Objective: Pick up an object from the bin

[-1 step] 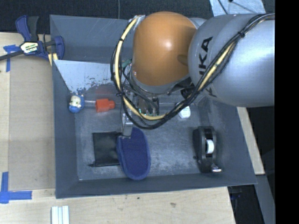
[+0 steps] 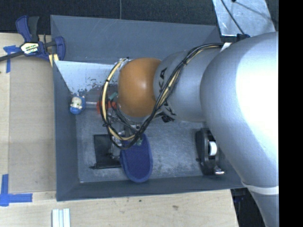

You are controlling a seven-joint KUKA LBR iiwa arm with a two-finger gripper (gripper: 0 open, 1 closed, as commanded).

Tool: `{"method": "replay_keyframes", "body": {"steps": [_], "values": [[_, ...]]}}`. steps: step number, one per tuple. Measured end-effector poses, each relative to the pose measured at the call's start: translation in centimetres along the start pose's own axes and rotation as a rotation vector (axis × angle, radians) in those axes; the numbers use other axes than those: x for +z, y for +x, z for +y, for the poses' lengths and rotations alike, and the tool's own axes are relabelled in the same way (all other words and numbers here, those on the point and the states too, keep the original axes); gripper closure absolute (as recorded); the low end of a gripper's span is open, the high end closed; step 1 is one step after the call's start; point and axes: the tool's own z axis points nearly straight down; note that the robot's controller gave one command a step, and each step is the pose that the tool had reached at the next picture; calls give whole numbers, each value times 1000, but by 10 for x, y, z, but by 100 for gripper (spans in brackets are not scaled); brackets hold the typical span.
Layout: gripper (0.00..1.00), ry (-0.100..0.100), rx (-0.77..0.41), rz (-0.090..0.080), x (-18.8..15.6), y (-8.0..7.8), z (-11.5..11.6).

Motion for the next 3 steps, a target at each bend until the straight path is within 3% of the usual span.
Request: {"method": "replay_keyframes", "body": {"steps": [1, 2, 3], "values": [[0, -2, -245, -10, -36, 8, 3], [0, -1, -318, -11, -36, -6, 1], [0, -1, -241, -4, -4, 1, 2]]}}
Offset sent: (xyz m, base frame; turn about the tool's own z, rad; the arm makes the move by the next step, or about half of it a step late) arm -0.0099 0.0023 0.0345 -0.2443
